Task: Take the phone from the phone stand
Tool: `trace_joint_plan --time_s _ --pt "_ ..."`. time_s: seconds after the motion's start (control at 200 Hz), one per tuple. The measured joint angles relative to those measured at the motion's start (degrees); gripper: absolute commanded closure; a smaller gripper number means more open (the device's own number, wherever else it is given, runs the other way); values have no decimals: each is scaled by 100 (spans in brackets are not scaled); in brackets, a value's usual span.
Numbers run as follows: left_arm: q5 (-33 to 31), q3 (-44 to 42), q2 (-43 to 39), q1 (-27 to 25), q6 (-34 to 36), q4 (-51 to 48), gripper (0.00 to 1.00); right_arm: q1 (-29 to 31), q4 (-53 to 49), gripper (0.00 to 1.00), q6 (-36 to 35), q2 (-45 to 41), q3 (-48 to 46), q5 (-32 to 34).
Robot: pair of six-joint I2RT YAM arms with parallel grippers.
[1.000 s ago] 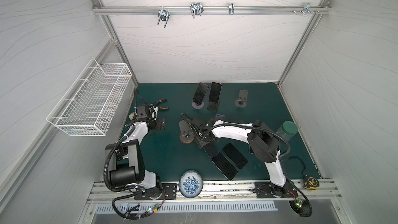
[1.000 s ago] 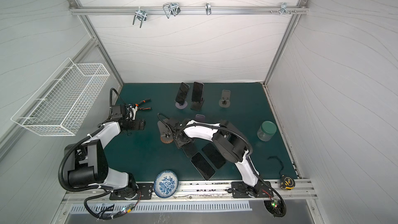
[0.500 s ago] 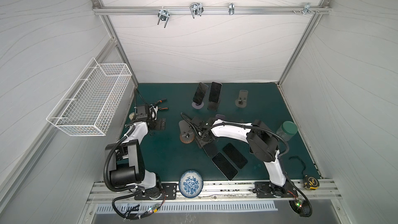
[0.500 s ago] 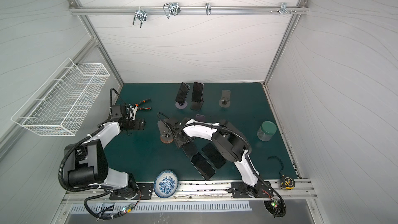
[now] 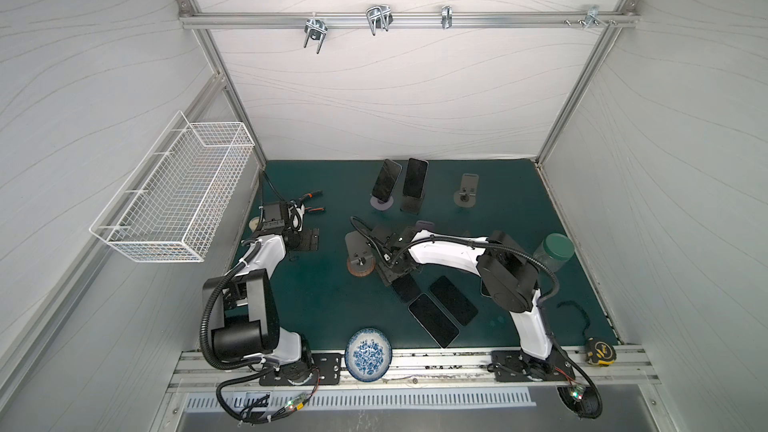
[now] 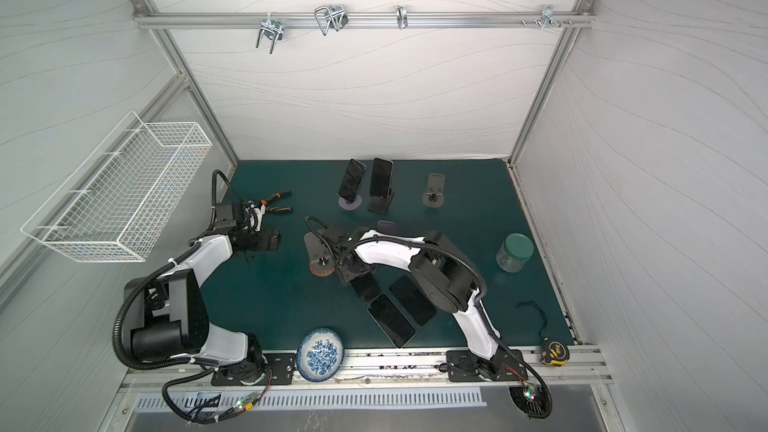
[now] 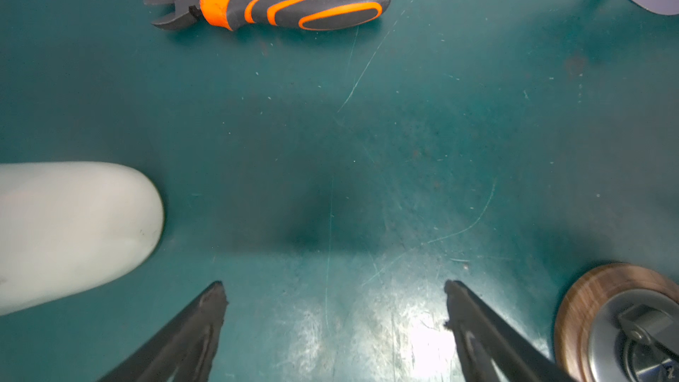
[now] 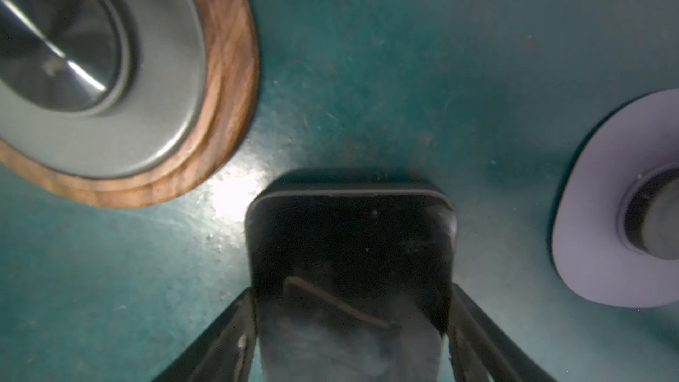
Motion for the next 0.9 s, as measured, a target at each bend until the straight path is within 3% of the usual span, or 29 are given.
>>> trace_joint_plan --time_s 0.485,0.895 --pt "0 0 0 0 0 2 5 9 -50 19 9 -17 42 61" --pt "0 0 0 0 0 2 5 13 52 22 -396 83 203 133"
